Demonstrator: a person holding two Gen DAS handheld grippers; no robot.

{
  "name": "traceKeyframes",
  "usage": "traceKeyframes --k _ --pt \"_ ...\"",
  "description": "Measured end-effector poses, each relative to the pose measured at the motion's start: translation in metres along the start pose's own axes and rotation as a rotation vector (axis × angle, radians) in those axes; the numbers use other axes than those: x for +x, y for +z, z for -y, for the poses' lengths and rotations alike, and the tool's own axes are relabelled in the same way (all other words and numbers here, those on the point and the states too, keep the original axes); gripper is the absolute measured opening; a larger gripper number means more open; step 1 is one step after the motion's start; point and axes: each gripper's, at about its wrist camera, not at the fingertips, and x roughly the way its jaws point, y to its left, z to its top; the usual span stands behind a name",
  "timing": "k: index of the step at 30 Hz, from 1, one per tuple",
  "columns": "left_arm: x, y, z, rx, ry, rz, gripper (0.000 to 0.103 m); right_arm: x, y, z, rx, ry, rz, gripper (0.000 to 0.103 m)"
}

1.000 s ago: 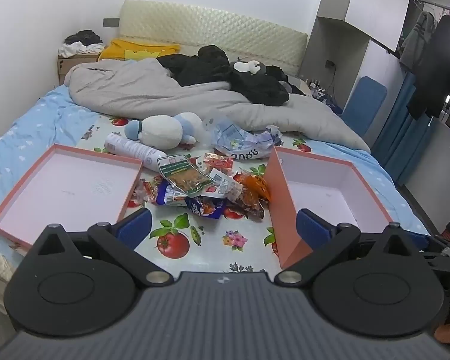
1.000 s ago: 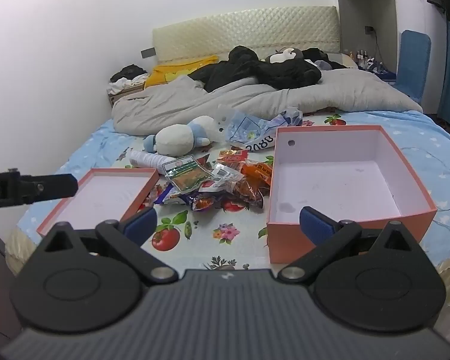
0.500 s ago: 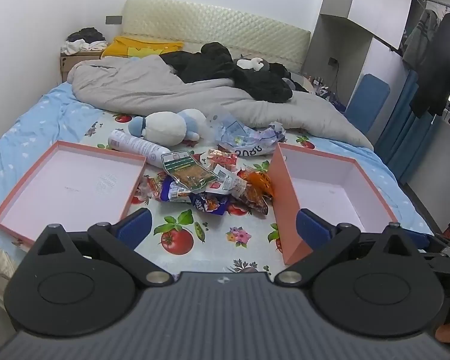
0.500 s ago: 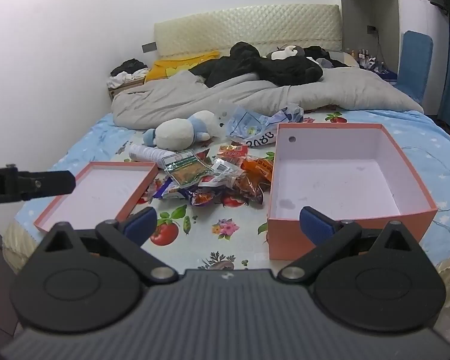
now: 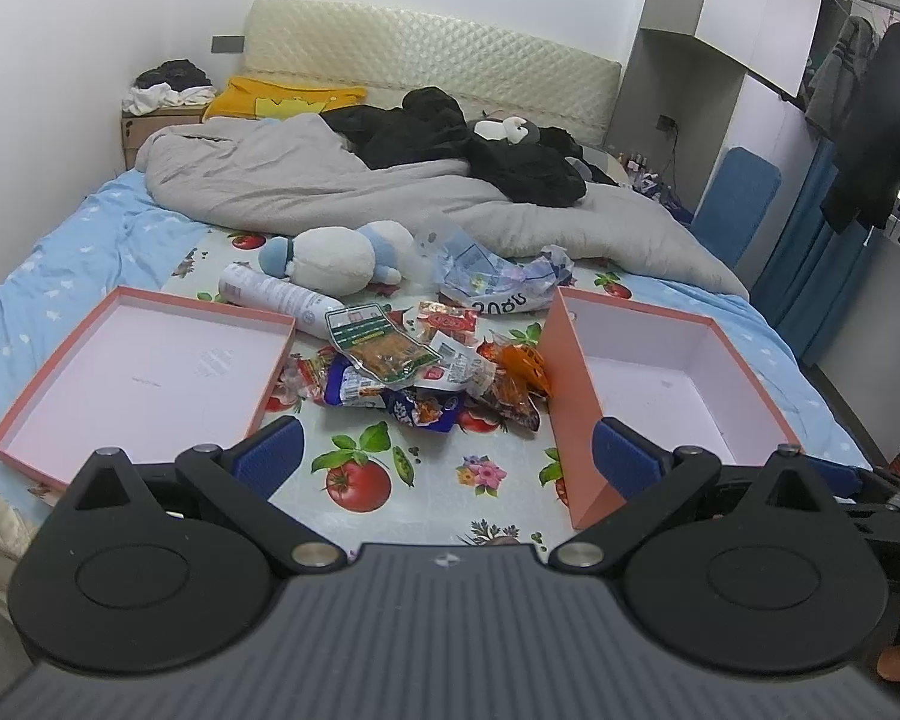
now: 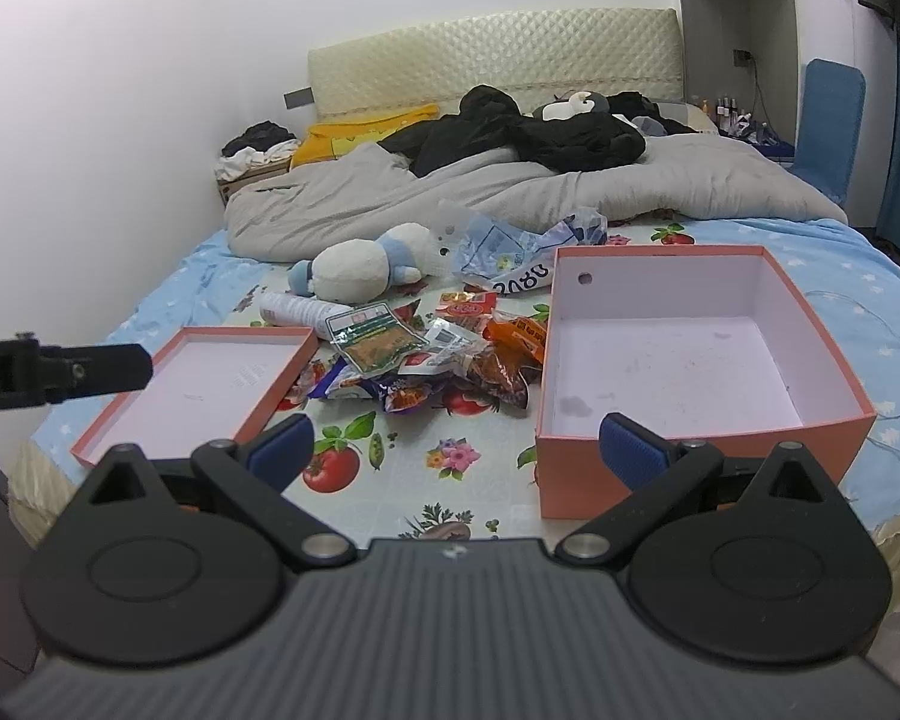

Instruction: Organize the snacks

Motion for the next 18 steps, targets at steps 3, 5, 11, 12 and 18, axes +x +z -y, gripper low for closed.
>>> traceKeyframes --k 3,5,11,12,18 --pt "-0.002 0.001 -0.001 0.001 -0.005 0.000 0.103 -0.003 -0.001 0.000 -0.007 -0.001 -0.004 0.103" --pt "-0.004 0.001 -0.001 0.002 -0.008 0.007 0.103 -0.002 -0.001 -0.001 -0.008 -0.004 0.000 0.103" --pt "-0.009 0.001 -0.001 0.000 -0.003 0.012 0.103 -0.004 -0.001 -0.002 -0.003 -0.004 0.005 0.103" --pt "-0.010 0.002 -0.001 0.000 -0.002 0.011 0.103 -0.005 -0.001 -0.001 -0.003 -0.003 0.003 0.103" --pt "-0.012 0.001 -0.001 -0.004 -0.002 0.008 0.103 -0.005 -0.002 0.000 0.001 -0.001 0.000 0.103"
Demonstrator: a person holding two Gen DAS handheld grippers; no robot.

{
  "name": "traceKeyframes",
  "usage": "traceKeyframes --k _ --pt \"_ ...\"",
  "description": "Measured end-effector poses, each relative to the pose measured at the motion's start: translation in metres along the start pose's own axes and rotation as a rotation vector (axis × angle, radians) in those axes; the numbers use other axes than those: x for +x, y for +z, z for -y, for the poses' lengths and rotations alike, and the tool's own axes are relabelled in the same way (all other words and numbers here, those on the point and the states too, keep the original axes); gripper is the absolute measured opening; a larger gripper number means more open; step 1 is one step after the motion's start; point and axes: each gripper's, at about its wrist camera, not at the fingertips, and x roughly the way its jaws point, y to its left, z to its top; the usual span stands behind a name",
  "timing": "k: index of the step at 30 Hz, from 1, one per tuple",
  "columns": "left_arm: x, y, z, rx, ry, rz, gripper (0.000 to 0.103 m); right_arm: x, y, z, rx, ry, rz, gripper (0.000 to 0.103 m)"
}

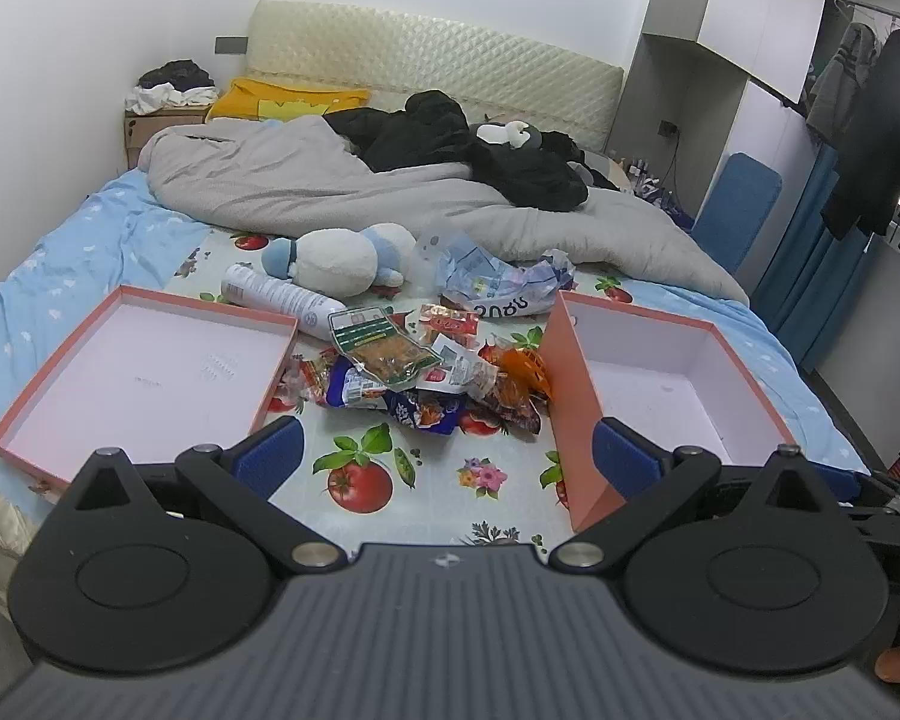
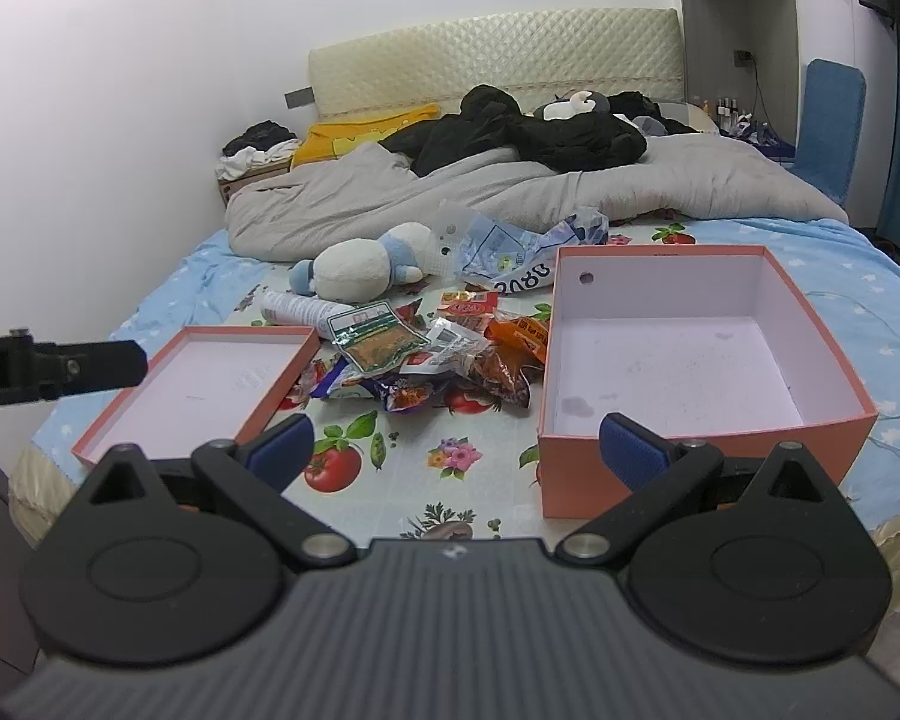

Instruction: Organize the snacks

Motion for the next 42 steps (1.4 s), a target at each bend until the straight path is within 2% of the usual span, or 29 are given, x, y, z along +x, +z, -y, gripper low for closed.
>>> traceKeyframes --k 13,24,31,38,42 --pt "0.002 -0.003 0.000 0.001 0.015 -0.016 0.103 -0.001 -0.008 0.003 0.006 -0.006 0.004 0.103" --pt "0.006 -0.017 -0.004 -0.038 -0.034 -0.031 0.103 -0.012 -0.017 -0.001 -0.030 0.023 -0.003 0.103" --pt "0.006 -0.019 -0.003 -0.023 -0.034 -0.035 0.103 -0.013 -0.017 0.002 0.012 0.017 0.004 0.103" --pt "0.004 -0.021 -0.001 -0.003 -0.033 -0.024 0.103 -0.007 -0.020 0.005 0.043 0.028 -0.025 0.103" --pt "0.011 -0.021 -0.003 -0.009 -0.034 -0.044 0.103 -0.001 -0.019 0.006 0.053 0.023 -0.035 0.103"
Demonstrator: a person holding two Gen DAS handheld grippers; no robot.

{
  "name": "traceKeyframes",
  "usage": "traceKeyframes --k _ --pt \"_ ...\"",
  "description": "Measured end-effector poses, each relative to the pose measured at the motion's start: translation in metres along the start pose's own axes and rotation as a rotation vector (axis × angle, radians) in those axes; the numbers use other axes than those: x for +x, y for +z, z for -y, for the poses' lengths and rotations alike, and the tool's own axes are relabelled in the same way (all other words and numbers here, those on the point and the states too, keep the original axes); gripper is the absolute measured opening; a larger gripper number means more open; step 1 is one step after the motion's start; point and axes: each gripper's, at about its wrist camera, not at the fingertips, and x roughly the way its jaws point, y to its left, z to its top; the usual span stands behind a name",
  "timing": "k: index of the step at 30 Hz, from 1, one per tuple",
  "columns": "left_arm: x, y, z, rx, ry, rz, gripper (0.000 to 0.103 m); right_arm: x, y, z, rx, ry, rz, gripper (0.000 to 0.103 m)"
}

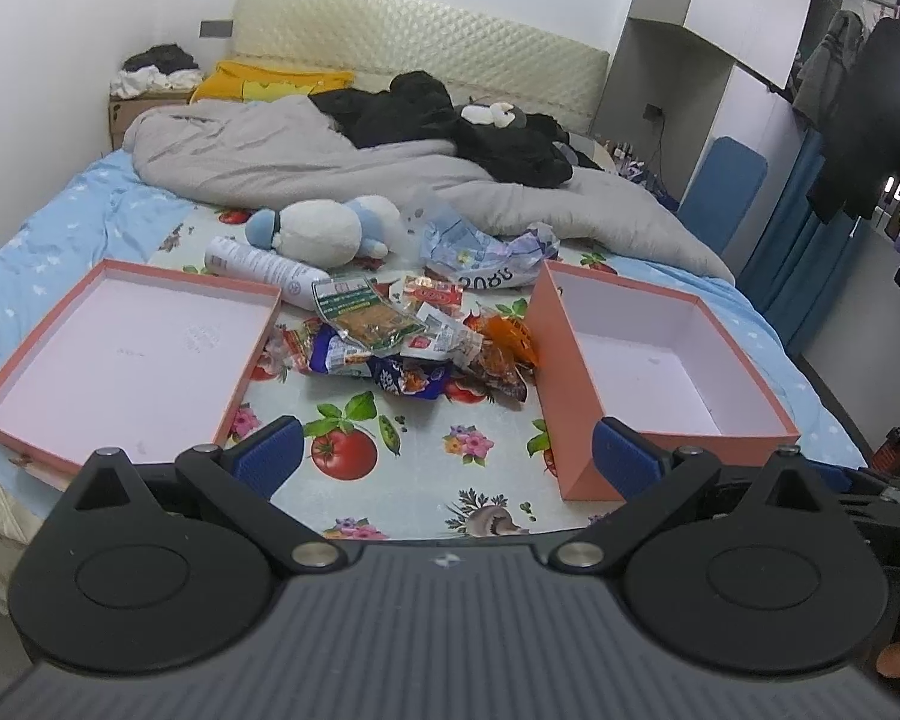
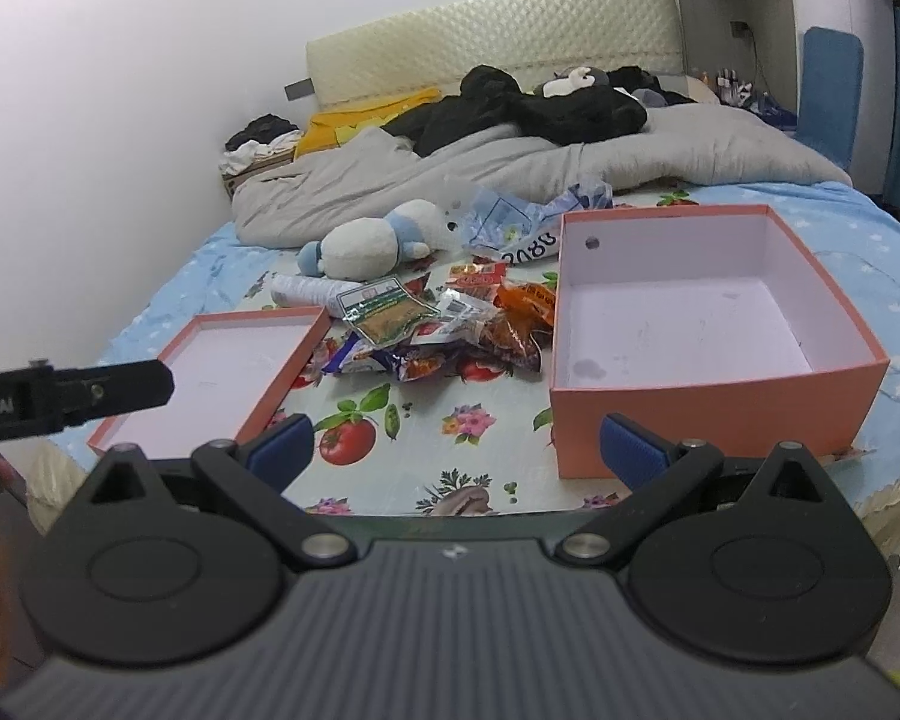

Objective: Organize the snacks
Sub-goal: 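Reach both grippers into the snack pile and close on packets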

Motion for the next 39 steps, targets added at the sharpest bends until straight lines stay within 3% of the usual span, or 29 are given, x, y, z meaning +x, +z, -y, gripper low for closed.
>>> traceKeyframes --k 16,22,26,29,30,33,36,39 --pt "0.059 0.023 -0.016 -0.012 0.042 -0.103 0.103 0.035 0.009 -0.003 -0.011 -0.004 -0.009 0.103" --pt "0.095 0.029 -0.029 -0.059 0.050 -0.158 0.103 0.056 0.012 -0.010 -0.025 -0.002 -0.016 0.103" --pt "0.117 0.030 -0.036 -0.047 0.073 -0.174 0.103 0.075 0.012 -0.010 -0.037 -0.012 -0.043 0.096" --pt "0.134 0.032 -0.046 -0.067 0.062 -0.177 0.103 0.088 0.016 -0.015 -0.065 -0.014 -0.052 0.073" --pt "0.141 0.033 -0.048 -0.071 0.056 -0.178 0.103 0.092 0.017 -0.018 -0.085 -0.021 -0.049 0.070" --pt "0.158 0.034 -0.053 -0.068 0.058 -0.165 0.103 0.109 0.022 -0.026 -0.138 -0.025 -0.029 0.070" --pt "0.180 0.038 -0.066 -0.126 0.032 -0.166 0.103 0.132 0.027 -0.030 -0.165 -0.028 -0.035 0.070" --pt "0.211 0.042 -0.079 -0.172 -0.043 -0.232 0.103 0.159 0.030 -0.037 -0.245 -0.083 -0.038 0.069"
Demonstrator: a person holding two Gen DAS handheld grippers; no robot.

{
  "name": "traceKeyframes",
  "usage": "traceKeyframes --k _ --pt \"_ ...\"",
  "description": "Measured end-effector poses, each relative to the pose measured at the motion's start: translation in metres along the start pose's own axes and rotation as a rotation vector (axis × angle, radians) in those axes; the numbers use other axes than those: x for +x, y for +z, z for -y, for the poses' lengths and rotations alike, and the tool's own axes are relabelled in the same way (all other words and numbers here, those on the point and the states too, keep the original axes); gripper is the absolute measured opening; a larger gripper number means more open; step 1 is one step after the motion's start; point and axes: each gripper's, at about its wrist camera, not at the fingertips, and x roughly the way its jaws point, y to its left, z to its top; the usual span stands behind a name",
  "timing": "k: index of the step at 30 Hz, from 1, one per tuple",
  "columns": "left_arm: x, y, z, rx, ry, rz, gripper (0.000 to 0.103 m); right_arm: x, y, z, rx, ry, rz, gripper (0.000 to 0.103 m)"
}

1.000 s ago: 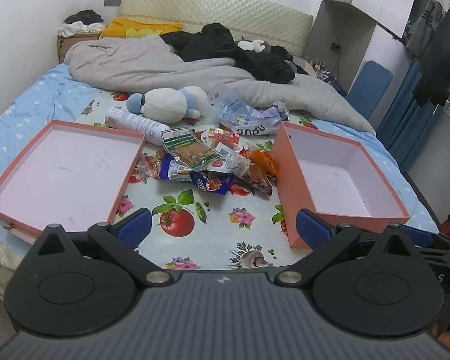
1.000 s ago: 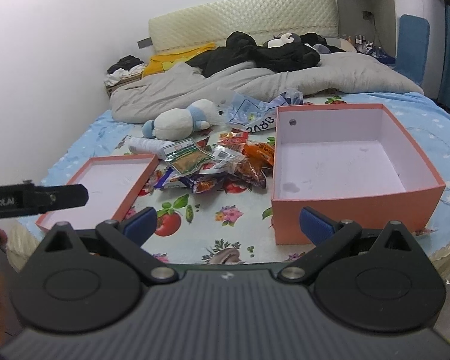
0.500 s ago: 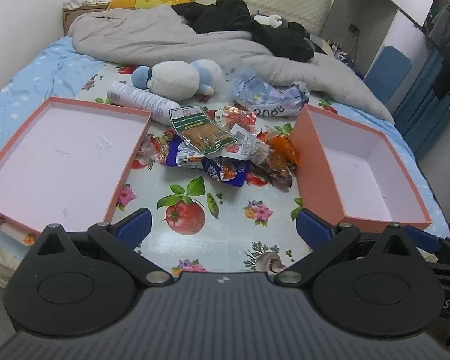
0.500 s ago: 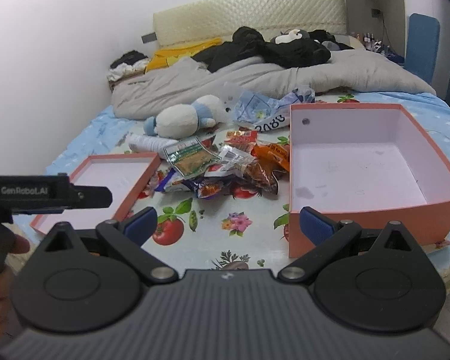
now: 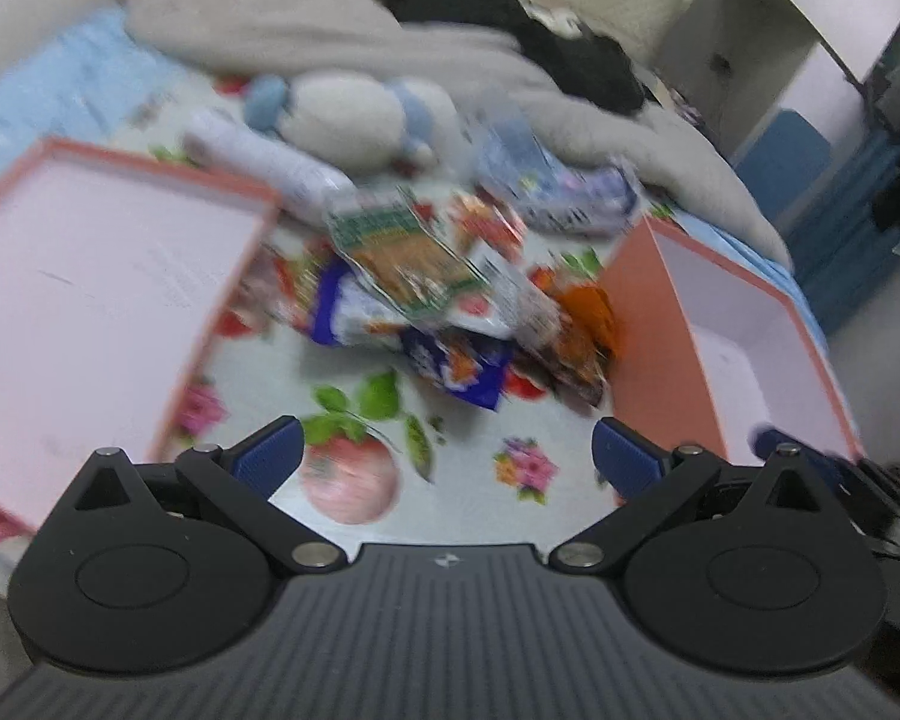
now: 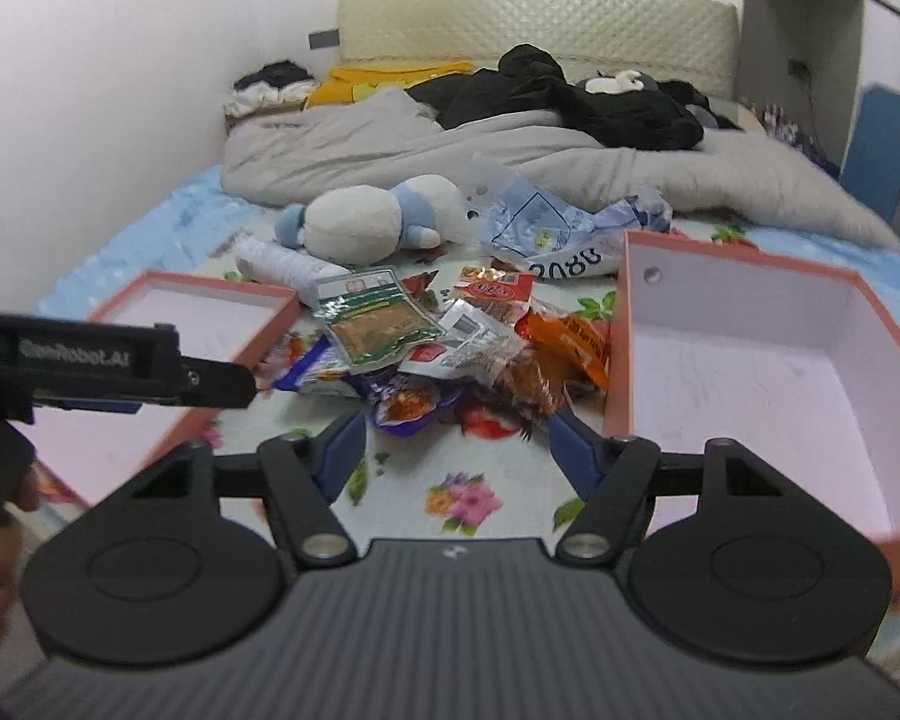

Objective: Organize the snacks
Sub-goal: 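Reach both grippers into the snack pile and close on packets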

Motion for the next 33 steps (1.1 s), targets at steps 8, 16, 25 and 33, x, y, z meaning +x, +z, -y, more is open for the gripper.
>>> traceKeyframes --k 8,16,25,33 --pt "0.067 0.023 -0.031 -0.111 -0.040 -0.040 0.102 0.071 0.008 -0.004 -0.075 -0.041 -0.083 0.069" --pt "0.128 0.033 -0.059 -0.242 -0.060 -0.106 0.097 0.126 0.016 -0.005 -0.086 -0.088 -0.132 0.068" --pt "0.172 0.038 -0.066 -0.307 -0.116 -0.144 0.088 0.171 0.024 0.000 -0.101 -0.103 -0.161 0.062" --pt "0.194 0.041 -0.063 -0.291 -0.145 -0.157 0.072 0.197 0.021 0.006 -0.104 -0.116 -0.200 0.065"
